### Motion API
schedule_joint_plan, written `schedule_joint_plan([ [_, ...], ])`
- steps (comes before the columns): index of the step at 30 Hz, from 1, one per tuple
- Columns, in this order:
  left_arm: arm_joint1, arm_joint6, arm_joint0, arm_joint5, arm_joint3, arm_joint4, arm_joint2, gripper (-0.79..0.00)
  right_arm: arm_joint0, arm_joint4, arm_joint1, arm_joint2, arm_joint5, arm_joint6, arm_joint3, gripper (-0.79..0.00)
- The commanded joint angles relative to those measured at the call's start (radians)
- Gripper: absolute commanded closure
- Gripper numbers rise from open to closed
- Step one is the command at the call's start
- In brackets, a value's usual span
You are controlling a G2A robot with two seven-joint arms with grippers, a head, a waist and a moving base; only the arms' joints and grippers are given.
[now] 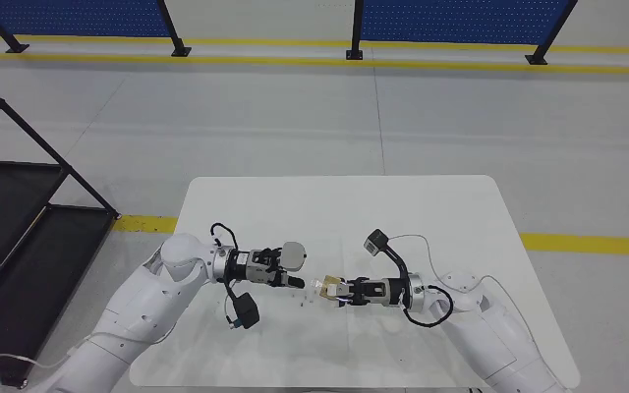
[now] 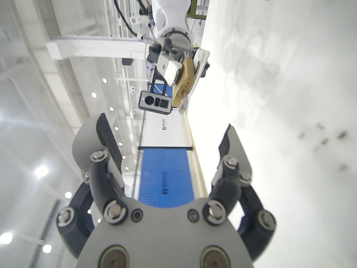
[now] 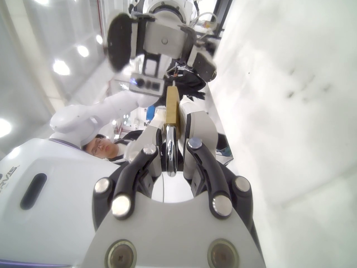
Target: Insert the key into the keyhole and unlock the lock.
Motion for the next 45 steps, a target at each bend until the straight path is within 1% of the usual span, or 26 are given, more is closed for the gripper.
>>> schedule_joint_plan([
  [1, -0.002, 0.061, -0.028, -0.175, 0.041, -0.058, 0.018, -0.785, -0.003, 0.001, 0.001, 0.002, -0.002, 0.002, 0.000, 0.000],
  [2, -0.003, 0.065, -0.047, -0.205, 0.070, -0.062, 0.027, -0.785, -0.005, 0.004, 0.001, 0.003, -0.003, 0.003, 0.001, 0.000],
  [3, -0.005, 0.051, -0.065, -0.206, 0.092, -0.057, 0.031, -0.785, -0.007, 0.008, 0.002, 0.005, -0.004, 0.005, 0.004, 0.000],
  [4, -0.006, 0.050, -0.069, -0.203, 0.096, -0.057, 0.034, -0.785, -0.008, 0.006, 0.002, 0.006, -0.002, 0.008, 0.006, 0.000],
  [14, -0.006, 0.050, -0.069, -0.203, 0.096, -0.057, 0.034, -0.785, -0.009, 0.005, 0.003, 0.007, -0.001, 0.009, 0.008, 0.000],
  [15, -0.007, 0.040, -0.064, -0.226, 0.092, -0.073, 0.038, -0.785, -0.009, 0.005, 0.003, 0.007, -0.001, 0.009, 0.008, 0.000],
  [16, -0.005, 0.039, -0.067, -0.266, 0.086, -0.080, 0.040, -0.785, -0.009, 0.005, 0.003, 0.007, -0.001, 0.009, 0.008, 0.000],
  [18, 0.000, 0.046, -0.080, -0.388, 0.080, -0.104, 0.054, -0.785, -0.009, 0.005, 0.003, 0.007, -0.001, 0.009, 0.008, 0.000],
  [19, 0.004, 0.018, -0.085, -0.417, 0.078, -0.120, 0.068, -0.785, -0.009, 0.005, 0.003, 0.007, -0.001, 0.009, 0.008, 0.000],
  [20, 0.010, -0.046, -0.086, -0.481, 0.080, -0.170, 0.097, -0.785, -0.009, 0.005, 0.003, 0.007, -0.001, 0.009, 0.008, 0.000],
  [21, 0.017, -0.095, -0.102, -0.529, 0.058, -0.214, 0.121, -0.785, -0.009, 0.005, 0.003, 0.007, -0.001, 0.009, 0.008, 0.000],
  [22, 0.025, -0.141, -0.109, -0.576, 0.055, -0.281, 0.141, -0.785, -0.009, 0.005, 0.003, 0.007, -0.001, 0.009, 0.008, 0.000],
  [23, 0.033, -0.221, -0.117, -0.655, 0.056, -0.375, 0.163, -0.785, -0.009, 0.005, 0.003, 0.007, -0.001, 0.009, 0.008, 0.000],
  [24, 0.043, -0.275, -0.141, -0.710, 0.027, -0.420, 0.179, -0.785, -0.009, 0.005, 0.003, 0.007, -0.001, 0.009, 0.008, 0.000],
  [26, 0.061, -0.379, -0.152, -0.813, 0.026, -0.609, 0.201, -0.785, -0.009, 0.005, 0.003, 0.007, -0.001, 0.009, 0.008, 0.000],
  [27, 0.070, -0.431, -0.167, -0.865, 0.013, -0.656, 0.210, -0.785, -0.009, 0.005, 0.003, 0.007, -0.001, 0.009, 0.008, 0.000],
  [28, 0.076, -0.475, -0.164, -0.909, 0.051, -0.756, 0.211, -0.785, -0.009, 0.005, 0.003, 0.007, -0.001, 0.009, 0.008, 0.000],
  [29, 0.082, -0.475, -0.167, -0.909, 0.061, -0.797, 0.233, -0.785, -0.009, 0.005, 0.003, 0.007, -0.001, 0.009, 0.008, 0.000],
  [31, 0.091, -0.475, -0.171, -0.909, 0.081, -0.939, 0.296, -0.785, -0.009, 0.005, 0.003, 0.007, -0.001, 0.009, 0.008, 0.000],
  [33, 0.104, -0.475, -0.197, -0.909, 0.093, -1.032, 0.378, -0.785, -0.009, 0.005, 0.003, 0.007, -0.001, 0.009, 0.008, 0.000],
  [35, 0.119, -0.481, -0.239, -0.909, 0.107, -1.108, 0.451, -0.785, -0.009, 0.005, 0.003, 0.007, -0.001, 0.009, 0.008, 0.000],
  [36, 0.122, -0.484, -0.247, -0.909, 0.110, -1.116, 0.462, -0.785, -0.009, 0.005, 0.003, 0.007, -0.001, 0.009, 0.008, 0.000],
  [45, 0.122, -0.484, -0.247, -0.909, 0.110, -1.116, 0.462, -0.785, -0.009, 0.005, 0.003, 0.007, -0.001, 0.009, 0.008, 0.000],
])
